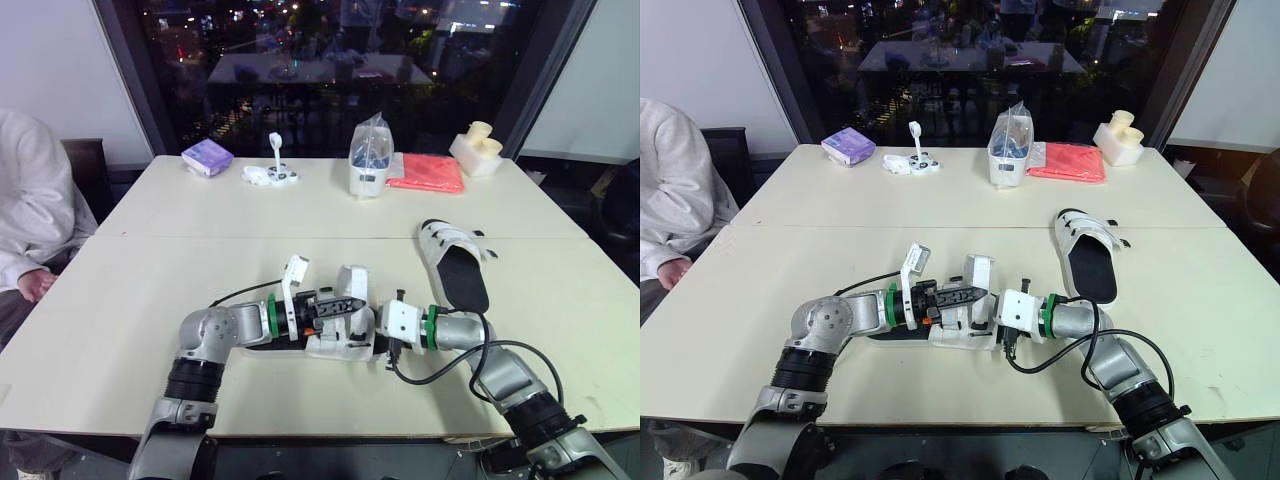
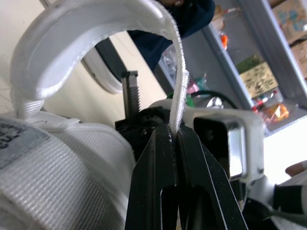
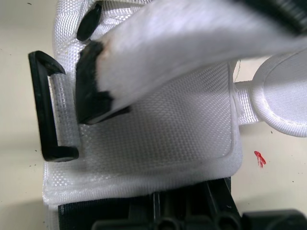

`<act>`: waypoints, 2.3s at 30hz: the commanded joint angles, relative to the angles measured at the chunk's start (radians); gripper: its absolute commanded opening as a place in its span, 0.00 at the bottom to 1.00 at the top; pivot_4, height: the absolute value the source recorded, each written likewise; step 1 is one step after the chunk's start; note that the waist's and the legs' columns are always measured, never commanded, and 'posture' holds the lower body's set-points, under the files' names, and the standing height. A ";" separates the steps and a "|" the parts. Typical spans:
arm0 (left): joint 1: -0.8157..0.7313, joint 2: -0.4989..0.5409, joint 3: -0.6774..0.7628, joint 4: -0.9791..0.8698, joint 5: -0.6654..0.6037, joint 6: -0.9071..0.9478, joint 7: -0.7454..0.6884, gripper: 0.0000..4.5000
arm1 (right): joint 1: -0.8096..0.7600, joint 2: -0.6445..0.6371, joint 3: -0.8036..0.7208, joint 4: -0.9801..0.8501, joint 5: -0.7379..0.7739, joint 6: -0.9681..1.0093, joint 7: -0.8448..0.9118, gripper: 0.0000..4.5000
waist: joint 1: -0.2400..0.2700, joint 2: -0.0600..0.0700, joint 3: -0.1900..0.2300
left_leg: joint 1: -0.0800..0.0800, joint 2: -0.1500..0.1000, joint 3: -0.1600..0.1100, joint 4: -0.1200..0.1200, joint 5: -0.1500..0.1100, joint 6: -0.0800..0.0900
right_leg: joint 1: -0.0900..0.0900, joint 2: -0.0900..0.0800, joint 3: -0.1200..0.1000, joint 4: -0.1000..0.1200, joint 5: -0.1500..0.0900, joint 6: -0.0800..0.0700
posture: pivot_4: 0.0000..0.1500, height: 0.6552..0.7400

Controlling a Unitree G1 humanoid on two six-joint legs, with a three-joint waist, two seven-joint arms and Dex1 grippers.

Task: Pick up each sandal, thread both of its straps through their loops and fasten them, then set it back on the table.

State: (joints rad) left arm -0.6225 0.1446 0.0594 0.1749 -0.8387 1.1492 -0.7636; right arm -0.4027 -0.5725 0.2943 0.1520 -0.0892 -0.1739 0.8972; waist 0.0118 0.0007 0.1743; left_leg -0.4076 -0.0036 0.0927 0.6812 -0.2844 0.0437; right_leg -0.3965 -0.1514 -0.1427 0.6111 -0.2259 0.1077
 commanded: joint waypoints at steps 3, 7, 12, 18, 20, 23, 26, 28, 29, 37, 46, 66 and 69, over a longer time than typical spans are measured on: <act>-0.012 -0.014 -0.009 -0.041 -0.030 0.017 -0.016 0.01 | 0.055 -0.007 0.067 0.054 -0.062 0.054 0.028 0.00 | 0.000 0.000 0.000 | 0.000 0.000 0.000 0.000 0.000 0.000 | 0.000 0.000 0.000 0.000 0.000 0.000 | 1.00 1.00; 0.016 -0.005 -0.036 -0.071 -0.014 0.004 -0.019 0.01 | 0.061 -0.007 0.066 0.048 -0.062 0.055 0.026 0.00 | 0.000 0.000 0.000 | 0.000 0.000 0.000 0.000 0.000 0.000 | 0.000 0.000 0.000 0.000 0.000 0.000 | 1.00 1.00; 0.043 -0.005 -0.069 -0.105 0.006 -0.022 -0.016 0.01 | 0.065 -0.007 0.066 0.046 -0.062 0.056 0.025 0.00 | 0.000 0.000 0.000 | 0.000 0.000 0.000 0.000 0.000 0.000 | 0.000 0.000 0.000 0.000 0.000 0.000 | 1.00 1.00; 0.059 -0.008 -0.098 -0.114 0.041 -0.079 -0.021 0.01 | 0.067 -0.009 0.065 0.043 -0.061 0.058 0.025 0.00 | 0.001 0.000 0.000 | 0.000 0.000 -0.001 0.000 0.000 0.000 | 0.000 -0.001 0.000 -0.001 0.000 0.000 | 1.00 1.00; 0.065 -0.006 -0.108 -0.113 0.056 -0.106 -0.025 0.01 | 0.069 -0.010 0.064 0.042 -0.061 0.059 0.025 0.00 | 0.001 0.000 0.000 | 0.000 0.000 -0.001 0.000 0.000 0.000 | 0.000 -0.001 0.000 -0.001 0.000 0.000 | 1.00 1.00; 0.081 -0.008 -0.123 -0.112 0.090 -0.164 -0.028 0.01 | 0.070 -0.009 0.064 0.043 -0.062 0.060 0.024 0.00 | 0.001 0.000 -0.001 | 0.000 0.000 -0.001 0.000 0.000 0.000 | 0.001 -0.001 0.000 -0.001 0.000 0.000 | 1.00 1.00; 0.104 0.004 -0.159 -0.119 0.137 -0.241 -0.064 0.01 | 0.068 -0.008 0.064 0.043 -0.062 0.061 0.025 0.00 | 0.001 0.000 -0.001 | 0.000 0.000 -0.001 0.000 0.000 0.000 | 0.001 -0.001 -0.001 -0.001 0.000 0.000 | 1.00 1.00; 0.117 0.016 -0.182 -0.122 0.163 -0.288 -0.096 0.01 | 0.068 -0.008 0.064 0.041 -0.062 0.062 0.024 0.00 | 0.001 0.000 -0.001 | 0.000 0.000 -0.001 0.000 0.000 0.000 | 0.001 -0.002 -0.001 -0.001 0.000 0.000 | 1.00 1.00; 0.125 0.026 -0.197 -0.124 0.178 -0.315 -0.120 0.01 | 0.068 -0.008 0.064 0.041 -0.063 0.062 0.023 0.00 | 0.001 0.000 -0.001 | 0.000 0.000 -0.002 0.000 0.000 0.000 | 0.001 -0.002 -0.001 -0.001 0.000 0.000 | 1.00 1.00; 0.155 0.091 -0.288 -0.104 0.285 -0.516 -0.278 0.01 | 0.065 -0.008 0.064 0.044 -0.063 0.061 0.025 0.00 | 0.001 0.000 -0.001 | 0.000 0.000 -0.002 0.000 -0.002 0.003 | -0.003 -0.002 -0.002 -0.003 0.000 -0.001 | 1.00 1.00; 0.158 0.149 -0.367 -0.060 0.411 -0.705 -0.404 0.01 | 0.065 -0.007 0.066 0.043 -0.063 0.063 0.026 0.00 | 0.000 0.001 -0.002 | 0.000 0.000 -0.003 -0.001 -0.004 0.006 | -0.003 -0.002 -0.002 -0.004 0.000 -0.001 | 1.00 1.00; 0.221 0.338 -0.287 -0.243 0.372 -0.736 -0.481 1.00 | 0.062 -0.001 0.075 0.046 -0.067 0.058 0.029 0.00 | 0.000 0.005 -0.004 | -0.001 0.001 -0.005 -0.003 -0.005 0.008 | -0.001 -0.001 -0.003 -0.012 -0.001 -0.004 | 1.00 1.00; 0.168 0.277 -0.251 -0.223 0.320 -0.659 -0.425 1.00 | 0.058 0.000 0.076 0.047 -0.067 0.057 0.030 0.00 | 0.000 0.005 -0.004 | -0.001 0.001 -0.005 -0.003 -0.005 0.008 | 0.000 -0.001 -0.004 -0.012 0.000 -0.003 | 1.00 1.00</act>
State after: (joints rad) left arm -0.4204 0.4347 -0.2374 -0.0403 -0.4811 0.4608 -1.2285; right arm -0.3907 -0.5712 0.2910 0.1369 -0.0949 -0.1594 0.8906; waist 0.0114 0.0055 0.1706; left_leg -0.4081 -0.0027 0.0878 0.6781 -0.2893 0.0514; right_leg -0.3967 -0.1519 -0.1463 0.5995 -0.2254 0.1065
